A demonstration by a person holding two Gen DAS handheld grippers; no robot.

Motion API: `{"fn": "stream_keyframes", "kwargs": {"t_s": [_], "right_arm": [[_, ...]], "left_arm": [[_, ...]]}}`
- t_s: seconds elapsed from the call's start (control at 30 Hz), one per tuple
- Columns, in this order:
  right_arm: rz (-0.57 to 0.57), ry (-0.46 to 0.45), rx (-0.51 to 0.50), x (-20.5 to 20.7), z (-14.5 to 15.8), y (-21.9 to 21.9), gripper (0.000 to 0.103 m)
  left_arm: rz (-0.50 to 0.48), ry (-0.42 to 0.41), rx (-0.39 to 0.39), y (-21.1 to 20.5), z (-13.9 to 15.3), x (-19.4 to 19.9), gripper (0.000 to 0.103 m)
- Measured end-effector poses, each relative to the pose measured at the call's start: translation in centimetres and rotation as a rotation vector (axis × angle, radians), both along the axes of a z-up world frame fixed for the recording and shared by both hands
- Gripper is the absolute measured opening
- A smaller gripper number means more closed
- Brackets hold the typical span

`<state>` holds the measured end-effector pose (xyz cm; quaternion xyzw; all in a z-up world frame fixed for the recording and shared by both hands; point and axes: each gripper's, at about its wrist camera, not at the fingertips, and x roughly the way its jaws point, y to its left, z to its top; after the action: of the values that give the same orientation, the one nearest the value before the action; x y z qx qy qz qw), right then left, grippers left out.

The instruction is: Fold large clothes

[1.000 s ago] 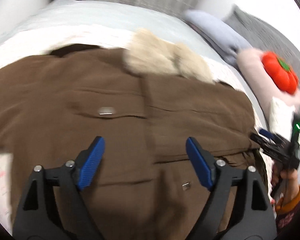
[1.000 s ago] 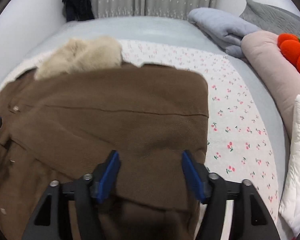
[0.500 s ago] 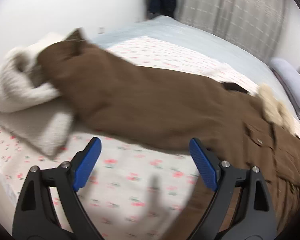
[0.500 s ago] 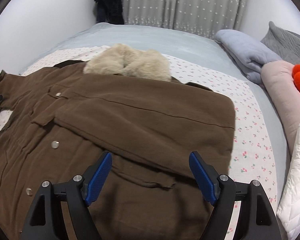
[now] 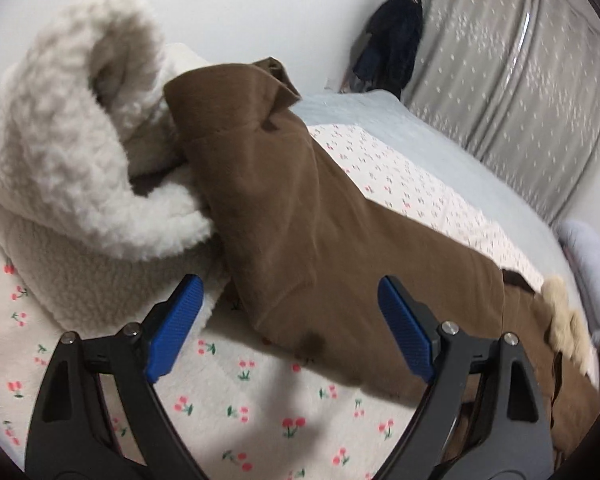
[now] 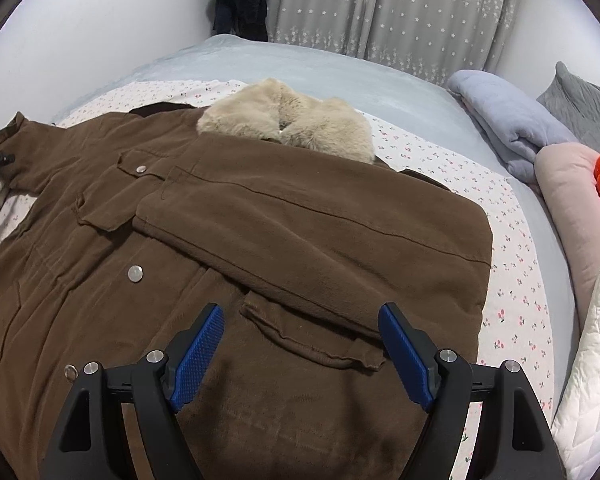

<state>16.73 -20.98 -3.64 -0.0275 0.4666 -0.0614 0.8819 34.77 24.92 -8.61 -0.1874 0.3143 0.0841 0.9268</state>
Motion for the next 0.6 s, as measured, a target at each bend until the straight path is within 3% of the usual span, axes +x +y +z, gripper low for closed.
{"fn": "stream_keyframes", "kwargs": {"t_s": [0.07, 0.13, 0.2, 0.23, 0.27, 0.3, 0.37, 0.47, 0.6], "right_arm": [[0.003, 0.005, -0.009, -0.1, -0.2, 0.1, 0.082], [0.001, 0.009, -0.006, -0.2, -0.4, 0.1, 0.082], [-0.004, 0.011, 0.001, -0.4, -0.6, 0.0, 0.082], [-0.006, 0.013, 0.005, -0.5, -0.7, -0.1, 0.082], [-0.007, 0.014, 0.006, -0.6, -0.8, -0.1, 0.082], [-0.009, 0.014, 0.007, -0.7, -0.8, -0.1, 0.082], [-0.011, 0.012, 0.01, -0.9, -0.9, -0.3, 0.082], [-0.018, 0.004, 0.022, -1.1, -0.8, -0.6, 0.082], [-0.035, -0.013, 0.061, -1.1, -0.5, -1.3, 0.082]], "left_arm": [[0.013, -0.017, 0.011, -0.2, -0.1, 0.4, 0.082], [0.022, -0.019, 0.023, -0.4, -0.1, 0.6, 0.07], [0.029, -0.006, 0.017, -0.3, -0.1, 1.3, 0.039], [0.033, 0.002, 0.008, 0.0, -0.1, 1.5, 0.03], [0.043, 0.008, -0.01, 0.2, -0.1, 1.8, 0.011], [0.043, 0.003, -0.025, 0.4, 0.1, 1.8, 0.006], [0.038, -0.03, -0.031, 0.2, 0.9, 1.6, 0.005], [-0.02, -0.123, 0.025, -1.9, 3.6, 0.6, 0.005], [-0.144, -0.24, 0.058, -6.4, 8.5, -0.2, 0.005]]}}
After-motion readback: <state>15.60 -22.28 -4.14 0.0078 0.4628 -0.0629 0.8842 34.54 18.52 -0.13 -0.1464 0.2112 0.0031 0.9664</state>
